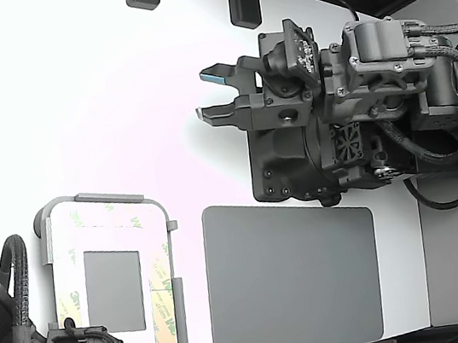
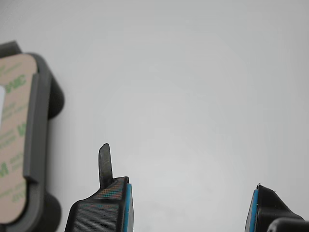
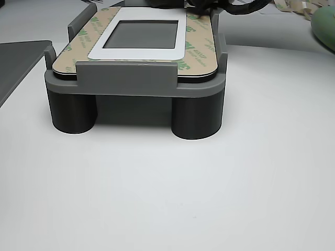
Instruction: Peel off protective film from adhesive tape.
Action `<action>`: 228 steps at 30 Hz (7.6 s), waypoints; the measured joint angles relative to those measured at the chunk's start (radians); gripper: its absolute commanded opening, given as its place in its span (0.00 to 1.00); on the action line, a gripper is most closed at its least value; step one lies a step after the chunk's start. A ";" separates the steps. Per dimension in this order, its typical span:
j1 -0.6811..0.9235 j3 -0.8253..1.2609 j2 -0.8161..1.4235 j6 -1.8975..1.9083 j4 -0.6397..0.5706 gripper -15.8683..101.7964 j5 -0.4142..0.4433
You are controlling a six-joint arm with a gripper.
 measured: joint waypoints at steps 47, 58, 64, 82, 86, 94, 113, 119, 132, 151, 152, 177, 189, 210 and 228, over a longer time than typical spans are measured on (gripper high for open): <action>0.505 -0.273 -0.721 -1.773 -0.357 0.10 0.049; 0.581 -0.446 -0.945 -1.799 -0.333 0.05 0.048; 0.606 -0.506 -1.049 -1.801 -0.357 0.05 0.014; 0.707 -0.655 -1.218 -1.881 -0.351 0.07 0.048; 0.712 -0.637 -1.221 -1.890 -0.379 0.06 0.051; 0.721 -0.637 -1.244 -1.902 -0.397 0.05 0.051; 0.750 -0.637 -1.273 -1.894 -0.422 0.05 0.067; 0.753 -0.634 -1.273 -1.893 -0.425 0.05 0.067; 0.759 -0.658 -1.276 -1.856 -0.382 0.05 0.074; 0.759 -0.701 -1.307 -1.864 -0.373 0.05 0.060; 0.759 -0.701 -1.307 -1.861 -0.373 0.05 0.058; 0.764 -0.687 -1.293 -1.841 -0.354 0.05 0.063; 0.764 -0.706 -1.299 -1.844 -0.336 0.05 0.063; 0.764 -0.735 -1.310 -1.852 -0.304 0.05 0.058; 0.749 -0.742 -1.330 -1.887 -0.336 0.05 0.035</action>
